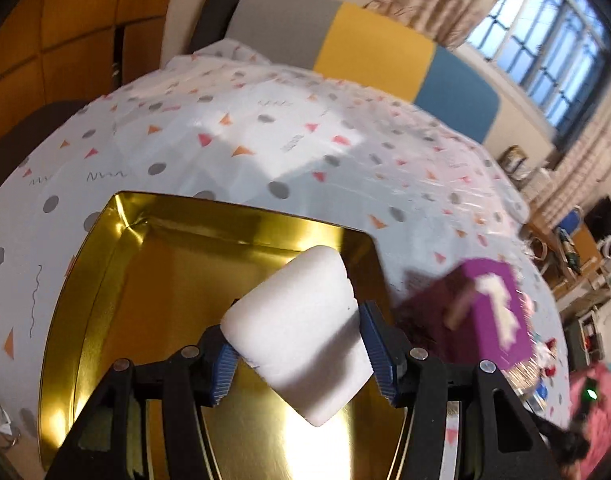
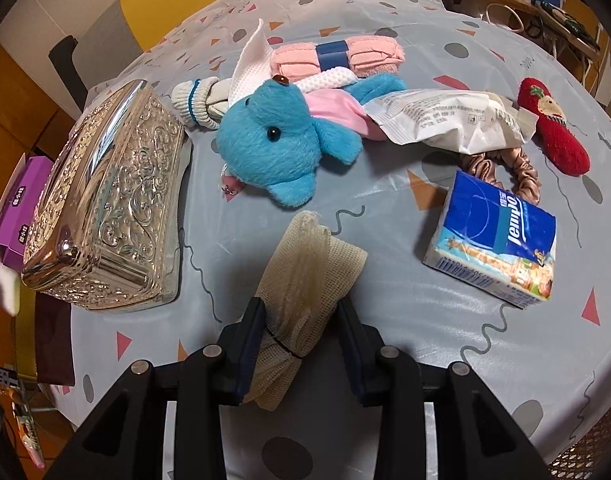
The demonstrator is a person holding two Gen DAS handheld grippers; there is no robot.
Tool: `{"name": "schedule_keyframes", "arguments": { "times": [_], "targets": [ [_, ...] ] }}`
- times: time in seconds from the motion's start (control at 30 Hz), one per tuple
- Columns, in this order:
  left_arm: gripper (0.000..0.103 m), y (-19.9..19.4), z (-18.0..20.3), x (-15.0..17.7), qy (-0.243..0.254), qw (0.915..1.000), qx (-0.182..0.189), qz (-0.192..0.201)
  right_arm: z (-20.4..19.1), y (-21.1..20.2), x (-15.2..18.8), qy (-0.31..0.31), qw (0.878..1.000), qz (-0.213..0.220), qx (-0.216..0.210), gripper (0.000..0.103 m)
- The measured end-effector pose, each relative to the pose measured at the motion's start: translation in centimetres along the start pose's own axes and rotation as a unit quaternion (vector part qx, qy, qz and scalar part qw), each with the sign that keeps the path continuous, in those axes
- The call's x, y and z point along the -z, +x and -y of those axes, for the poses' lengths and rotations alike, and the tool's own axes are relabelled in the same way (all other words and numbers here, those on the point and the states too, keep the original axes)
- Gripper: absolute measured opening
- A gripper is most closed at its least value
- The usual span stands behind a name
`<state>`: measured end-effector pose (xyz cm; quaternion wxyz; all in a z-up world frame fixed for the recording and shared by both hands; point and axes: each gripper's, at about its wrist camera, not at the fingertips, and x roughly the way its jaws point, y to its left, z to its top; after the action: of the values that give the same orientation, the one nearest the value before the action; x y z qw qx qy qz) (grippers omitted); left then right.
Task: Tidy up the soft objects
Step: 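Carry the white sponge into the gold tray and open the left tool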
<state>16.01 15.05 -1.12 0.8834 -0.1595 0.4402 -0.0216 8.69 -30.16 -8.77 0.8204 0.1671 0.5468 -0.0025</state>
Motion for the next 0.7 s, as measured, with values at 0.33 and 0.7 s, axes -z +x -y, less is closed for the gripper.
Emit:
{"name": "schedule_keyframes", "arguments": {
  "times": [0.33,0.7],
  "targets": [
    [0.066,6.8,0.6,-3.6,0.001,0.9989,-0.034,-0.031,-0.4,0.2,0.0,-0.007,1.000,0.001,0.002,0.037],
    [0.103,5.9,0.3,-3.2,0.020,0.9976,-0.066,-0.002,-0.5,-0.6,-0.5,-0.013,1.000,0.020,0.002,0.023]
  ]
}}
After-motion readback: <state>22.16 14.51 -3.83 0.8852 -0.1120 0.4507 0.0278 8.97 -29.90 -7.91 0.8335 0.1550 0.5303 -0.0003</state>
